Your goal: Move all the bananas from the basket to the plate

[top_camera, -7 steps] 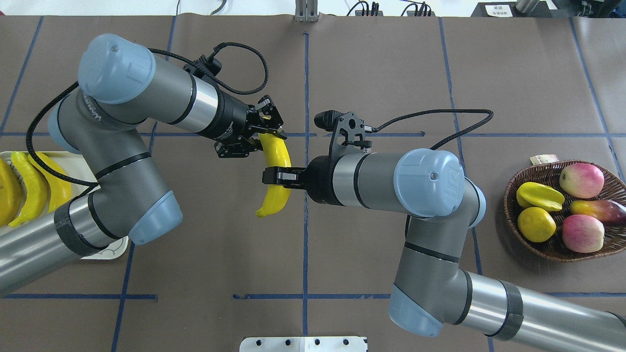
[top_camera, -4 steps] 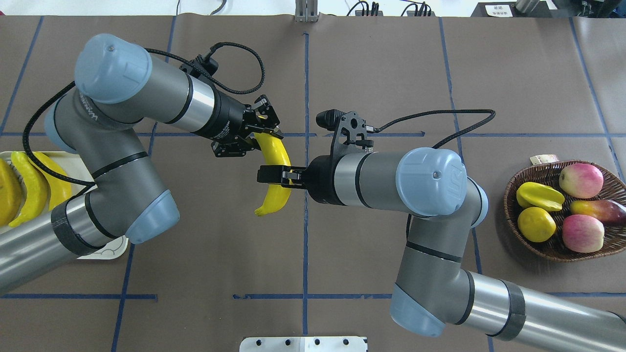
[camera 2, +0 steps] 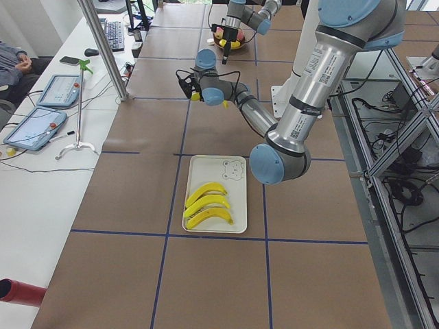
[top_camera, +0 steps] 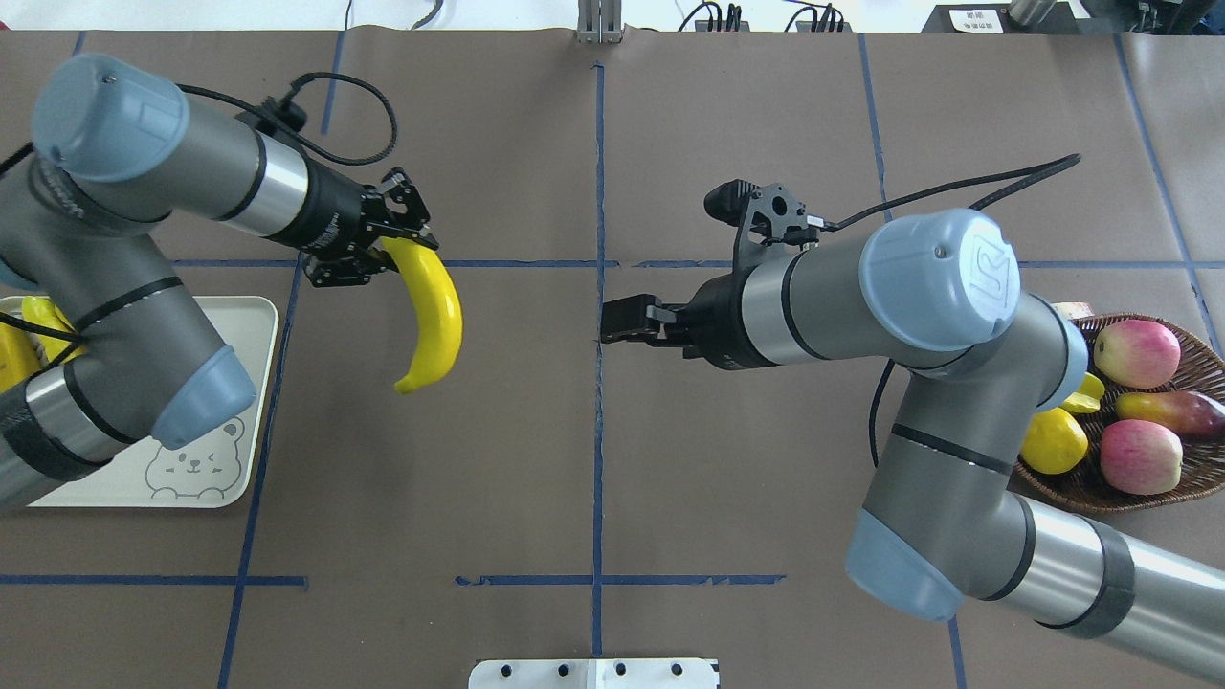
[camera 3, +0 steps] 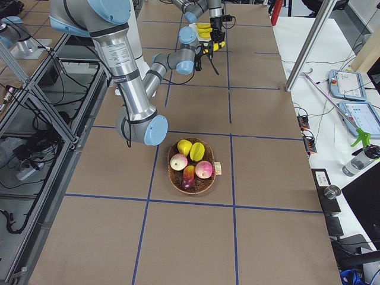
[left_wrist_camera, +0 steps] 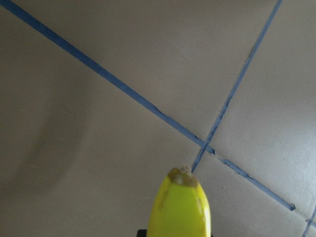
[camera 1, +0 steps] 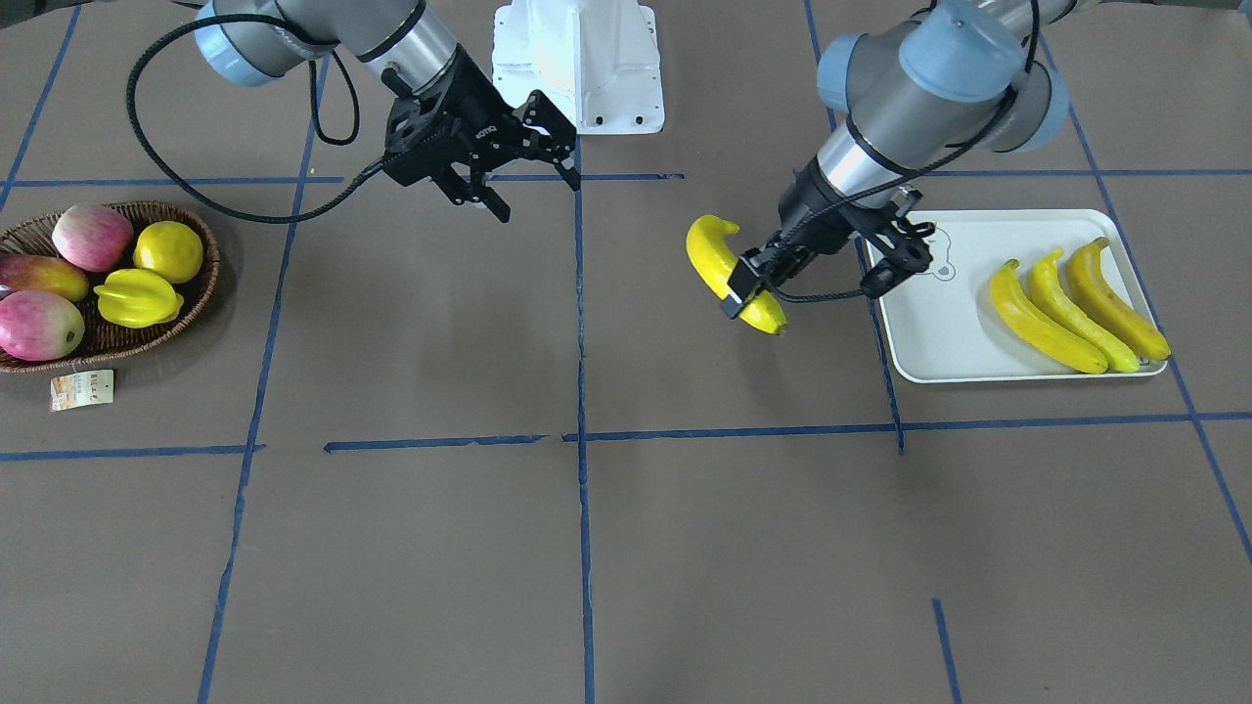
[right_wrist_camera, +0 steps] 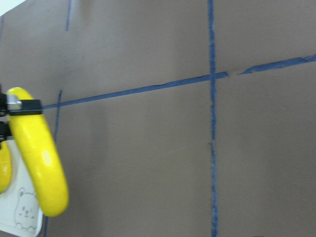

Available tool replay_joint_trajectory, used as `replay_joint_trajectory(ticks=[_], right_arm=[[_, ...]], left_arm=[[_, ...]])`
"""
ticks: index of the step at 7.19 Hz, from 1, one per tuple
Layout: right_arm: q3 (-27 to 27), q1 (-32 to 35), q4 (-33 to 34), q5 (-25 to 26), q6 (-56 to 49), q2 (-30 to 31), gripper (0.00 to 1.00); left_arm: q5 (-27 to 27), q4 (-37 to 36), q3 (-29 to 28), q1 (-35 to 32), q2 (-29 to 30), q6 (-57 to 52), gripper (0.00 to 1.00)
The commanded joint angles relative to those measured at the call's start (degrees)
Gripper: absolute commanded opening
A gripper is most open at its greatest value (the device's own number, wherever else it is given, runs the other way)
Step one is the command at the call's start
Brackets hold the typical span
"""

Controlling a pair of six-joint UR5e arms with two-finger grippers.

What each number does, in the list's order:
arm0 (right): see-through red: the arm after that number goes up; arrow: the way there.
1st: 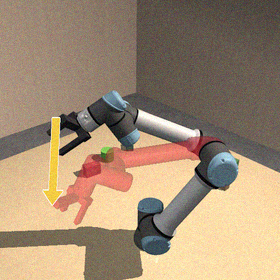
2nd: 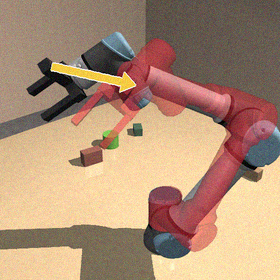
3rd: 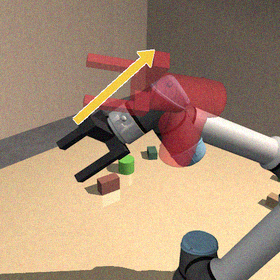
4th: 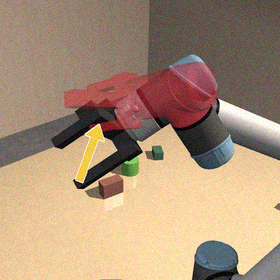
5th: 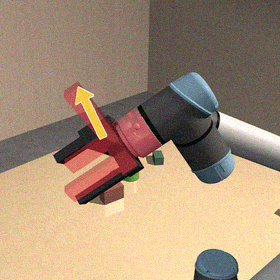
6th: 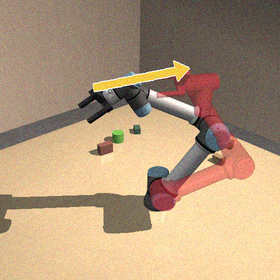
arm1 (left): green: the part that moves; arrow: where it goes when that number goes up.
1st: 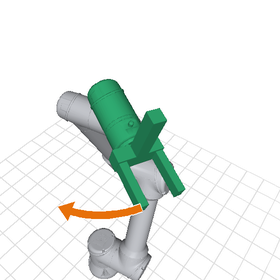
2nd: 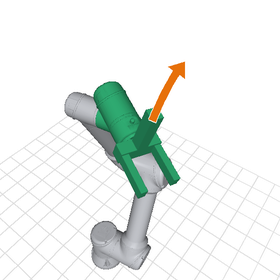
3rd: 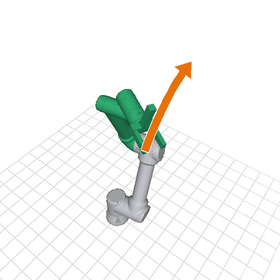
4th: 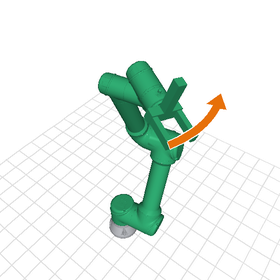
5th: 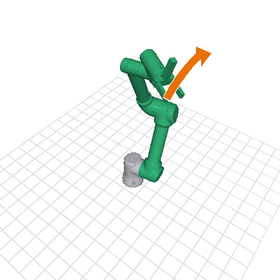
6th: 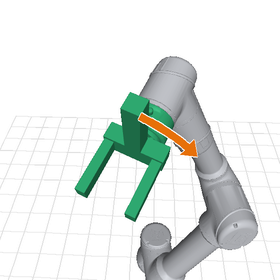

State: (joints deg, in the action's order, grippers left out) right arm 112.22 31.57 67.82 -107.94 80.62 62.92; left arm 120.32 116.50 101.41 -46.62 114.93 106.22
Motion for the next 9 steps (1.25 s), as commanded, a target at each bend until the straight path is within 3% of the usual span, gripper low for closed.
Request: replay_joint_trajectory(ticks=[1, 3, 5, 7, 9], right_arm=[[4.2, 3.0, 18.3, -1.8, -8.6, 0.4, 0.99], [10.0, 5.2, 32.0, -1.8, -20.4, 3.3, 1.00], [11.4, 9.7, 32.0, -4.7, -28.8, 9.5, 1.00], [12.0, 10.9, 31.8, -6.6, -29.9, 10.7, 1.00], [12.0, 10.9, 31.8, -6.5, -29.9, 10.8, 1.00]], left_arm=[[0.0, -10.9, 1.9, -4.4, -2.4, -0.4, 0.00], [-0.5, -15.9, 2.0, -5.1, -7.2, -2.8, 0.00], [-0.3, -15.3, 2.5, -6.6, -15.8, -15.4, 0.00], [-1.4, -10.4, 0.3, -6.7, -20.0, -15.1, 0.00], [-3.7, -3.1, -5.8, -6.6, -20.1, -13.0, 0.04]])
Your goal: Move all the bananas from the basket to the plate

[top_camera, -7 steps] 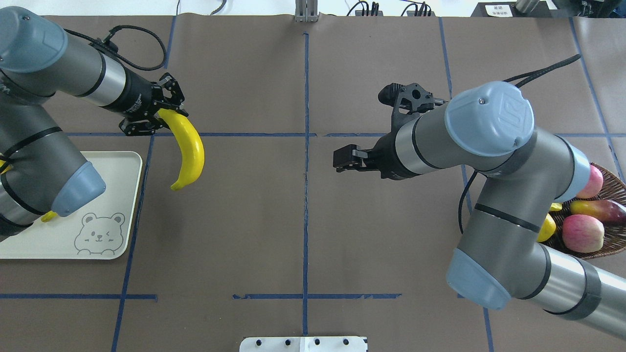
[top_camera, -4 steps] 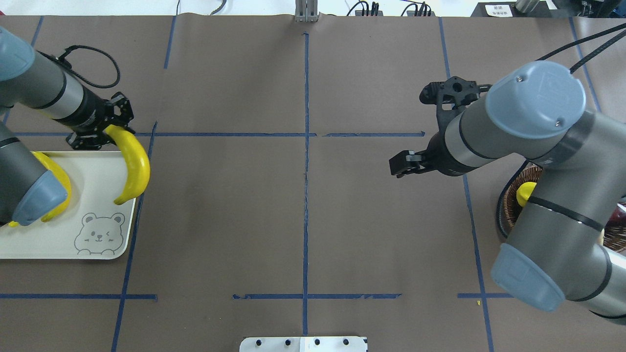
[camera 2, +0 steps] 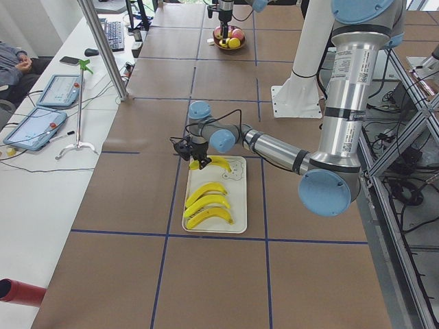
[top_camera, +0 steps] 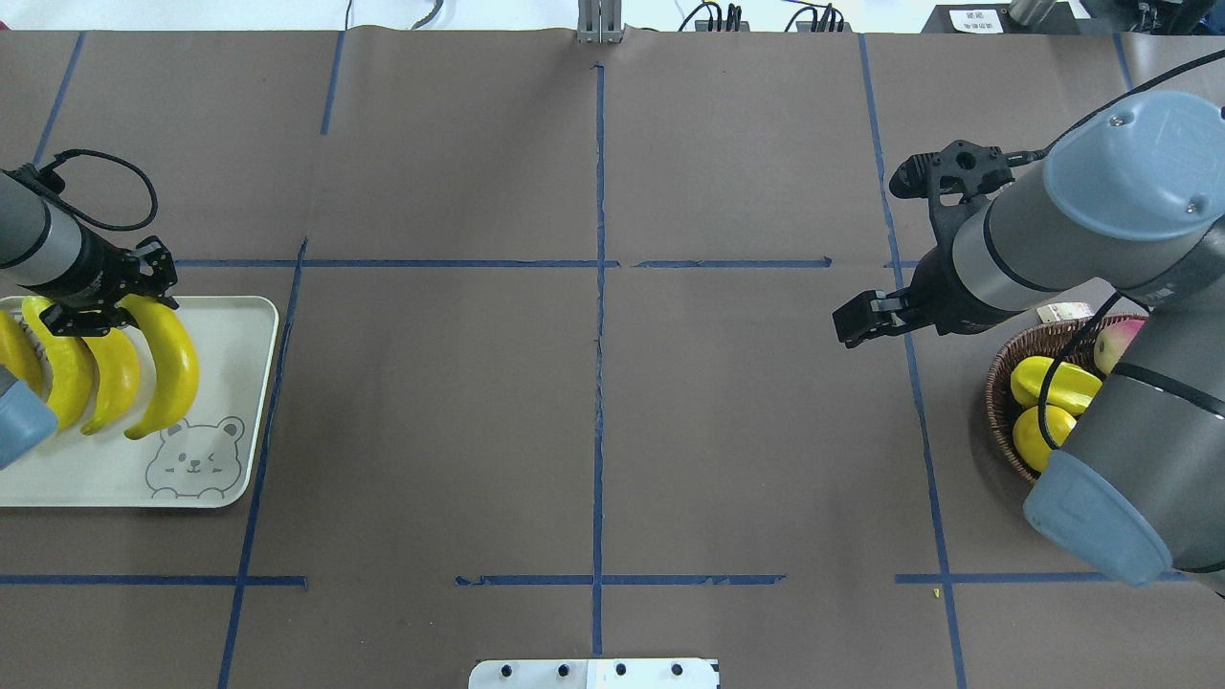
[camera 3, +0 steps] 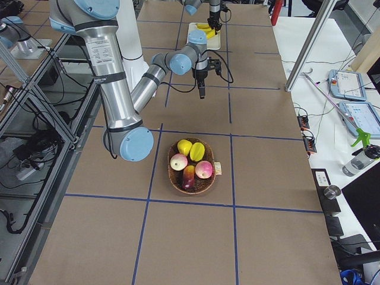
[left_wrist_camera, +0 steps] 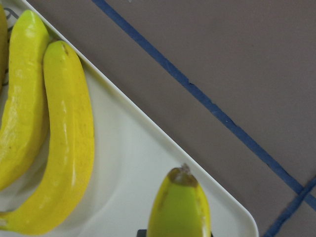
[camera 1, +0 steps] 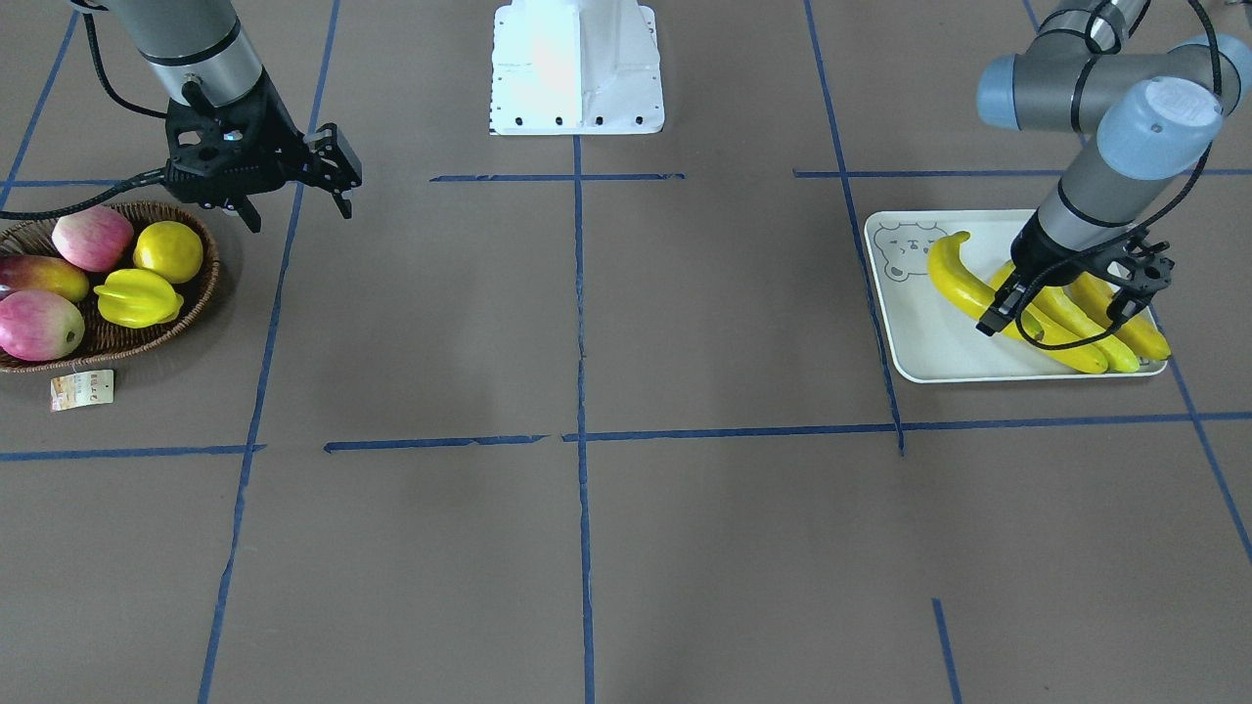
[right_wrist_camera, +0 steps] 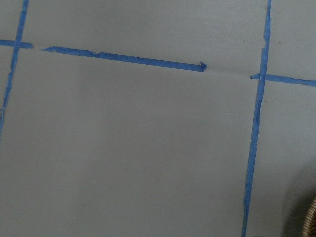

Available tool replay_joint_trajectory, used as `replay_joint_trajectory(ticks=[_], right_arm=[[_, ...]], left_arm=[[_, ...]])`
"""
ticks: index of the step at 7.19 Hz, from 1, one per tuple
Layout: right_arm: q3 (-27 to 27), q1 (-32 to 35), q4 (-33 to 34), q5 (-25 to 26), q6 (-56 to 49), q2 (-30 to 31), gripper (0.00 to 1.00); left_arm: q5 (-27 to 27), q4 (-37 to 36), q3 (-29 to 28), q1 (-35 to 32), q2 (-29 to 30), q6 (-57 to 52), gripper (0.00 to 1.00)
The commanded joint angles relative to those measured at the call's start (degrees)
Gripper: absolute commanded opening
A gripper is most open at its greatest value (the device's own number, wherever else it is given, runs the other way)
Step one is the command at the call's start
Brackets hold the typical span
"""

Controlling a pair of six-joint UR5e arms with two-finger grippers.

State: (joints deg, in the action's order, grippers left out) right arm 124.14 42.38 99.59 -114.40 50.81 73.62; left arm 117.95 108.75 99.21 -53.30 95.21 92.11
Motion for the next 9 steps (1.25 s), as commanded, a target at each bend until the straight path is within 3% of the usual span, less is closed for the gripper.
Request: replay_joint_trajectory(ticks=[1, 2, 3, 4, 6, 9], right_arm=[[0.0, 0.1, 0.0, 0.0, -0.1, 0.1, 1.00], [0.0, 0.1, 0.0, 0.0, -0.1, 0.1, 1.00], [0.0, 0.1, 0.0, 0.0, -0.2, 0.1, 1.00], [0.0, 0.3, 0.0, -0.1, -0.2, 0.1, 1.00], [0.0, 2.1, 0.5, -0.5, -3.6, 1.2, 1.00], [0.0, 13.2, 0.2, -7.6, -23.4, 11.1, 1.00]], left_arm=[[-2.5, 9.1, -7.6, 0.0, -0.5, 0.8, 0.25], [-3.0, 11.5, -9.2, 0.0, -0.4, -0.3, 0.86], [-3.9, 11.8, -9.1, -0.5, -0.4, -3.9, 1.00], [-3.0, 11.5, -8.6, -3.0, -0.5, -9.1, 1.00], [8.1, 10.6, -8.2, -12.3, -0.2, -20.1, 1.00], [15.0, 10.6, -8.2, -20.7, -5.4, -51.4, 1.00]])
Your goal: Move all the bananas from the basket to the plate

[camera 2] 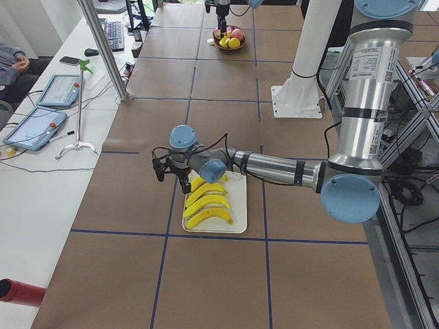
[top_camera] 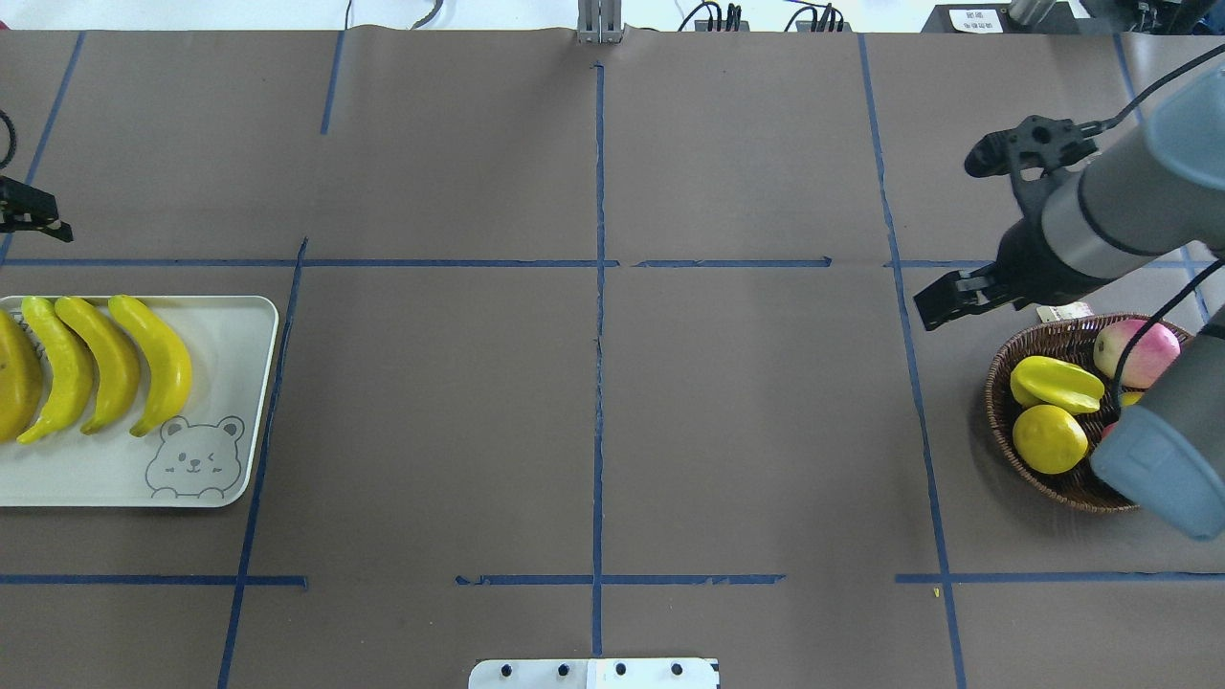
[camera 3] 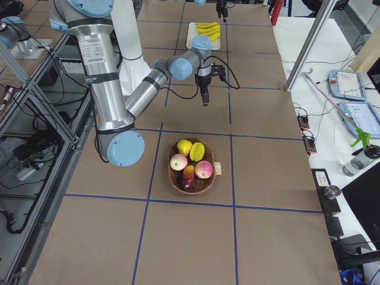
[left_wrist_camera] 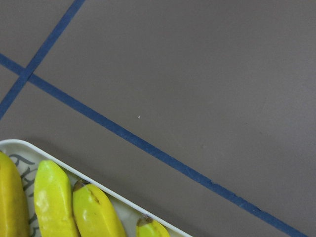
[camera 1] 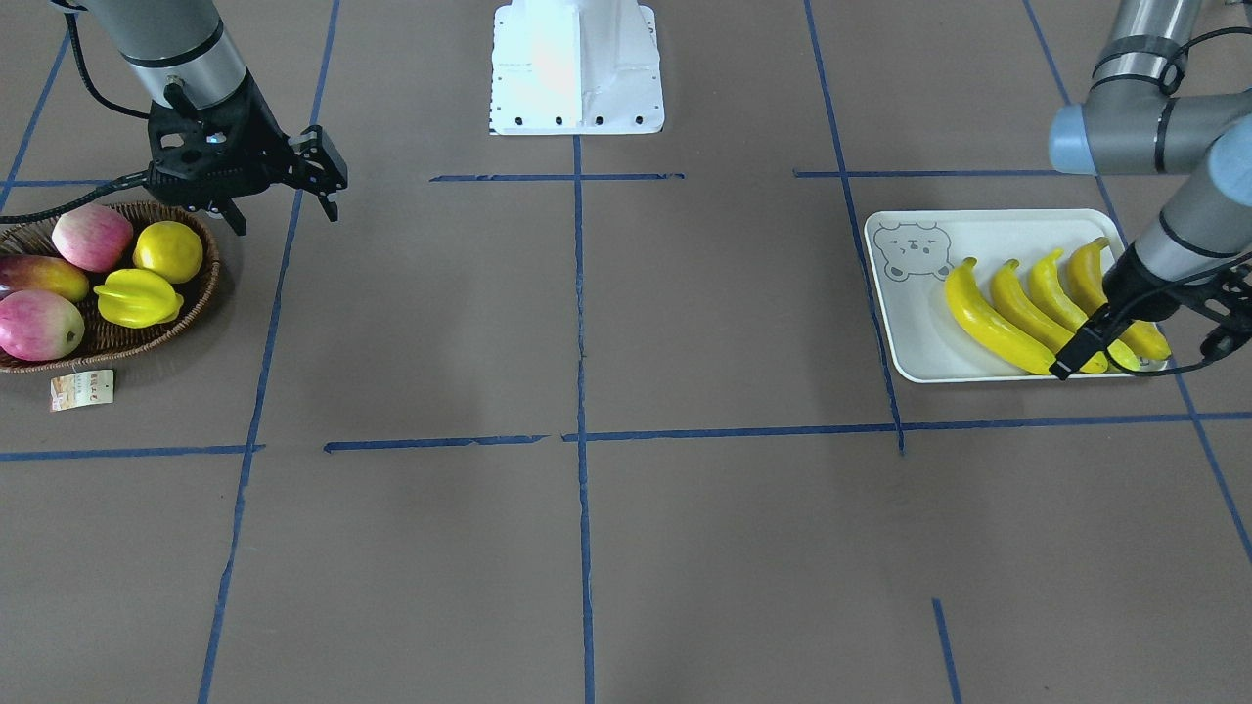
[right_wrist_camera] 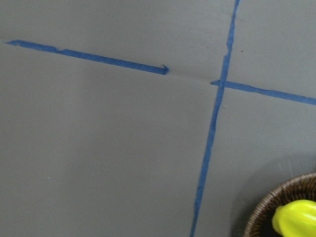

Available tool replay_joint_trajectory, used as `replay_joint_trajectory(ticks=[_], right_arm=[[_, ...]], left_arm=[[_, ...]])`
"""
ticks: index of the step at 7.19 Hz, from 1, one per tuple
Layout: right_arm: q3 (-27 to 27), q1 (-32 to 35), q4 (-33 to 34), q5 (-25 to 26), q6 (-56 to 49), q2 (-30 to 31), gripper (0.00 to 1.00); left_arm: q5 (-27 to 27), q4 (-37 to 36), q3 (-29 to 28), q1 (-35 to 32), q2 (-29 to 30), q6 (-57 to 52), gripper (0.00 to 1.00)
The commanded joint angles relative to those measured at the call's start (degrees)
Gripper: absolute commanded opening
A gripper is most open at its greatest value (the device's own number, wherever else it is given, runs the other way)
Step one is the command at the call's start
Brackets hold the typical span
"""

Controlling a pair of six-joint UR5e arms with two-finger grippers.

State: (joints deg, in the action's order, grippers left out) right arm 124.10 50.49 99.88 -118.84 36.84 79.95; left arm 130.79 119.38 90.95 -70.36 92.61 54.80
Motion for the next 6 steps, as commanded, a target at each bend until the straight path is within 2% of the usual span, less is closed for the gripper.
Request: replay_joint_trajectory(ticks=[1, 3, 4, 6], right_arm=[[-0.3, 9.0, -0.1, -4.9, -16.8, 7.9, 1.00], [-2.5, 17.1, -0.1, -9.5, -32.1, 13.5, 1.00], [-4.6, 21.4, -0.1, -11.1, -39.1, 15.0, 1.00], [-10.5, 28.1, -0.1, -13.4, -51.7, 16.5, 1.00]], left_arm=[[2.2, 0.0, 0.0, -5.3, -4.2, -22.5, 1.00], [2.2, -7.2, 0.3, -9.1, -5.5, -41.4, 1.00], [2.3, -14.3, 0.5, -12.7, -5.5, -53.1, 1.00], [2.2, -28.0, 4.6, -15.9, -5.5, -64.1, 1.00]])
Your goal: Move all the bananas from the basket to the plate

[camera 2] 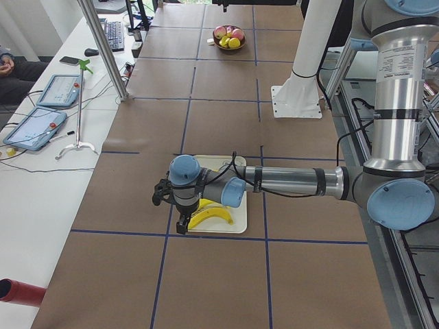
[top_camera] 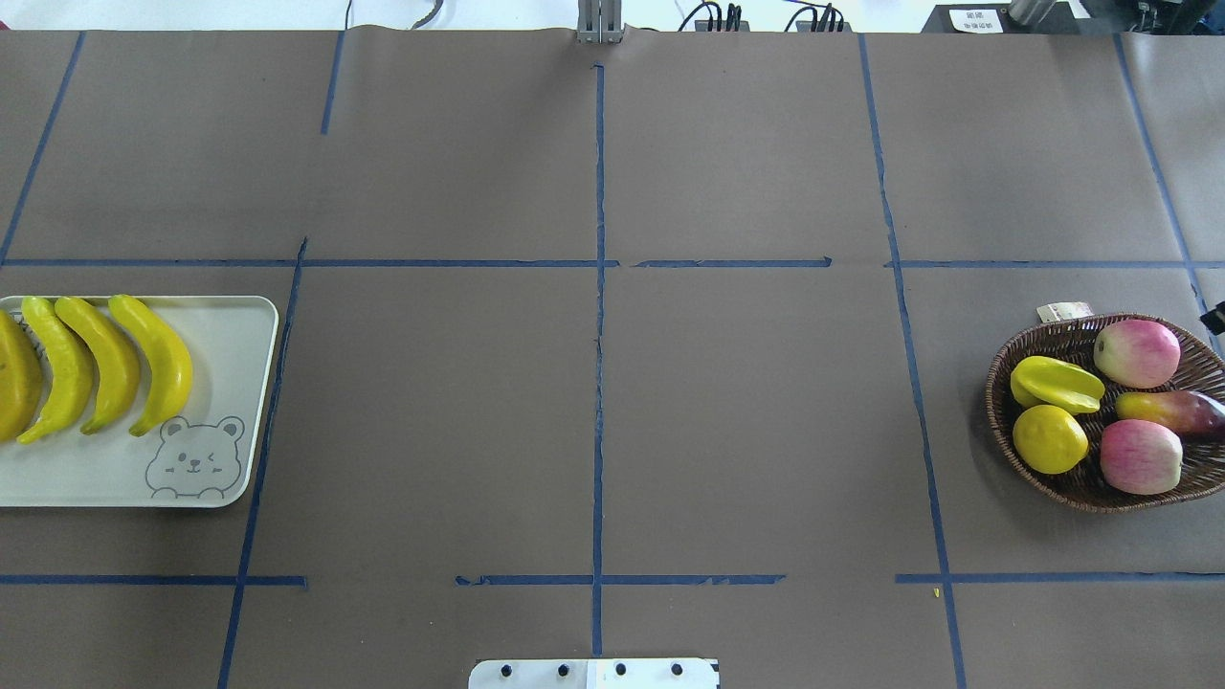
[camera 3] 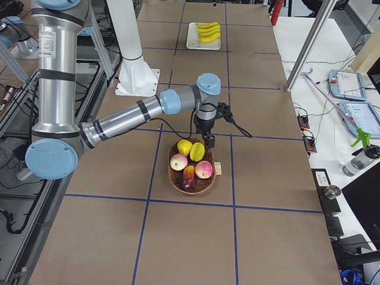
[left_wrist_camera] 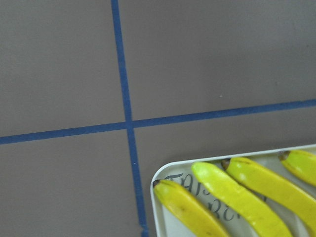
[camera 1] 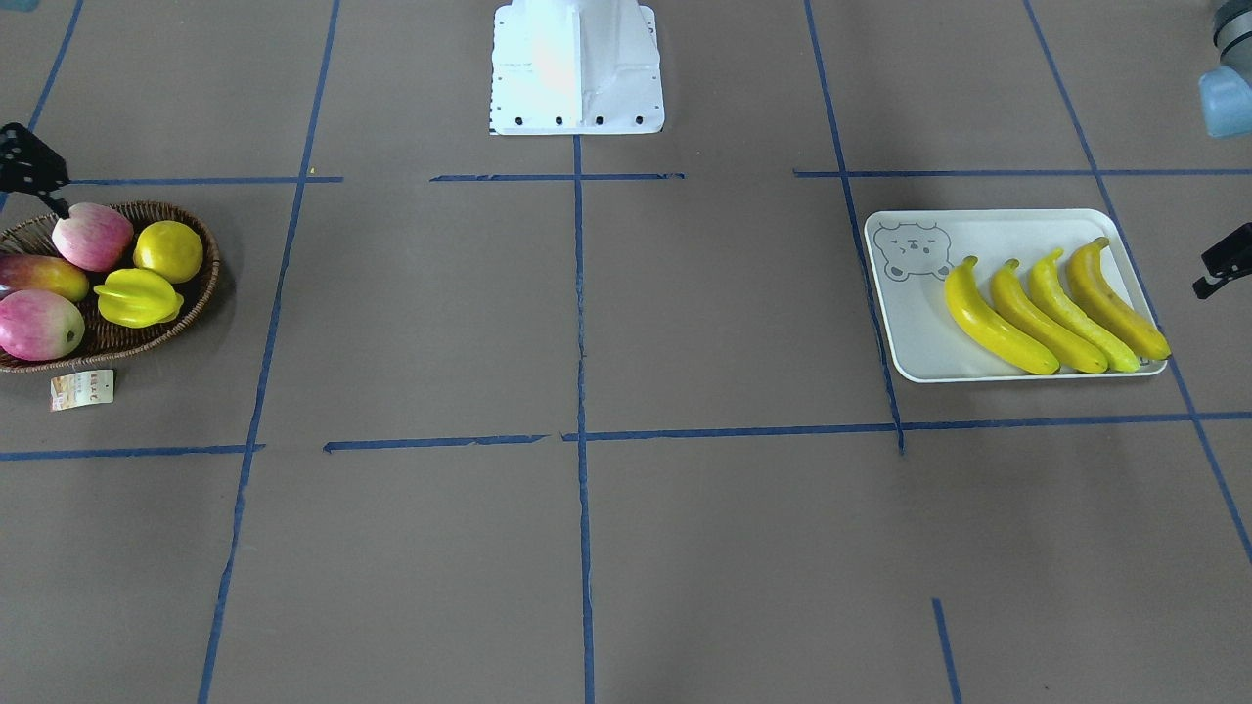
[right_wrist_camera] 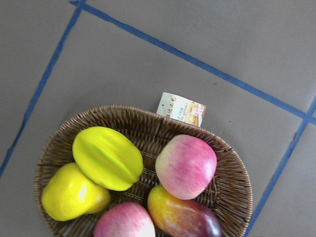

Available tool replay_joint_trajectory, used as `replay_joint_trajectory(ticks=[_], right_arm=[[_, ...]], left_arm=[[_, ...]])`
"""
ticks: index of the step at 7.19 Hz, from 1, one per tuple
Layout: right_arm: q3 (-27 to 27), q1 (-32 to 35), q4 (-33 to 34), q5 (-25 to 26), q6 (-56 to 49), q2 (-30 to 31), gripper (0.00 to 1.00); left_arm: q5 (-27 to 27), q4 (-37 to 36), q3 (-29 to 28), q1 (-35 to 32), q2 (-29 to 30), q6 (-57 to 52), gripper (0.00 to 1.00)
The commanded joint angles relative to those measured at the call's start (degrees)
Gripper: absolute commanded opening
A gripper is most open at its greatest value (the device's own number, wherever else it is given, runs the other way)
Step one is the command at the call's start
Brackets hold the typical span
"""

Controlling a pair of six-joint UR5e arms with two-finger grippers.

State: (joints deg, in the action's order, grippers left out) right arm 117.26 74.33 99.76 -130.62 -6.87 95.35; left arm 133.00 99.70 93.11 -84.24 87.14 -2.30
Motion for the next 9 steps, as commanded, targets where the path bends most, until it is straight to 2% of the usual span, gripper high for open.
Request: replay_joint_trajectory(ticks=[1, 2, 4, 5, 9], right_arm=[[-6.4, 6.3, -0.1, -1.5, -12.9, 1.8, 1.00], [-8.8, 8.7, 0.0, -1.5, -14.2, 2.2, 1.00], [-12.2, 13.8, 0.0, -1.6, -12.1, 4.6, 0.99], [-12.3, 14.3, -0.1, -1.6, -8.6, 5.2, 1.00], [-12.0, 14.4, -0.1, -3.1, -5.6, 5.4, 1.00]], left_arm=[[0.0, -14.4, 5.0, -2.4, -0.3, -8.2, 1.00], [0.1, -18.2, 5.9, -3.7, -0.6, -8.4, 1.00], [0.0, -17.8, 5.1, -5.7, -1.3, -8.0, 1.00], [0.1, -17.8, 3.8, -5.6, -1.2, -7.9, 1.00], [-1.0, -17.1, 5.8, -5.9, -2.1, -7.4, 1.00]])
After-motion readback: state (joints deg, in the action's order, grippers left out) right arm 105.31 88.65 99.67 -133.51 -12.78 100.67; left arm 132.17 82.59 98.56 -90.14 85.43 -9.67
